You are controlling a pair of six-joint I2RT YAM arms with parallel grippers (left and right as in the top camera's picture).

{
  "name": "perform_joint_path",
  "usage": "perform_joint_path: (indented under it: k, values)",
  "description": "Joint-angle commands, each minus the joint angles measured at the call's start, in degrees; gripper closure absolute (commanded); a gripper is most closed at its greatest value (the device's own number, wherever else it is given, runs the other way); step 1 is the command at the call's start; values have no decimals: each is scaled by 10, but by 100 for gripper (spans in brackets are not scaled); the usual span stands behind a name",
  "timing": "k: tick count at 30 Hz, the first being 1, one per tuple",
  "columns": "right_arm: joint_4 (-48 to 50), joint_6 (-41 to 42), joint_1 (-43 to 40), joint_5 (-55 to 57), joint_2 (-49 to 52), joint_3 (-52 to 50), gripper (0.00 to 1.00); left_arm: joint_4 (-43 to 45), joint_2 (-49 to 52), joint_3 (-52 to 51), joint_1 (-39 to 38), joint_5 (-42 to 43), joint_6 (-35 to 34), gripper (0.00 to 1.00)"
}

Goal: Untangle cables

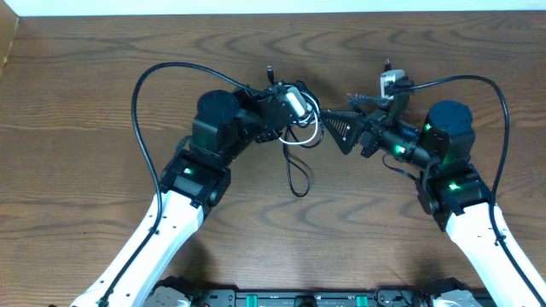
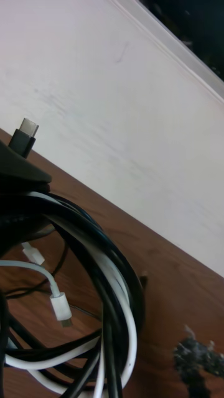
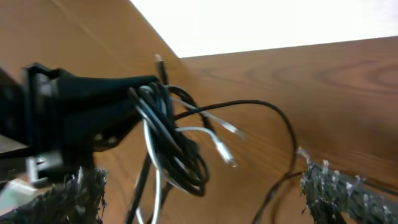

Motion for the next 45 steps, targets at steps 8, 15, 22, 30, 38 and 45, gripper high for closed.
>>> perform_joint_path:
  k: [8,15,22,30,38,45]
  values:
    - [-18,-229,-43,99,-1,12,1,4,-17,13,-4,-3,-39,93]
    - [-77,-475,-41,75,0,12,6,9,-37,13,-4,118,-39,93]
    - [-81,-539,-41,-15,0,12,12,10,-37,13,-4,139,-40,92]
    - [-85,-599,-41,-124,0,12,20,10,-38,13,-4,148,-40,93]
    - [-85,-629,-41,-148,0,12,35,10,-38,13,-4,246,-40,93]
    - [-85,-629,-41,-148,0,12,61,10,-38,13,-4,284,-40,93]
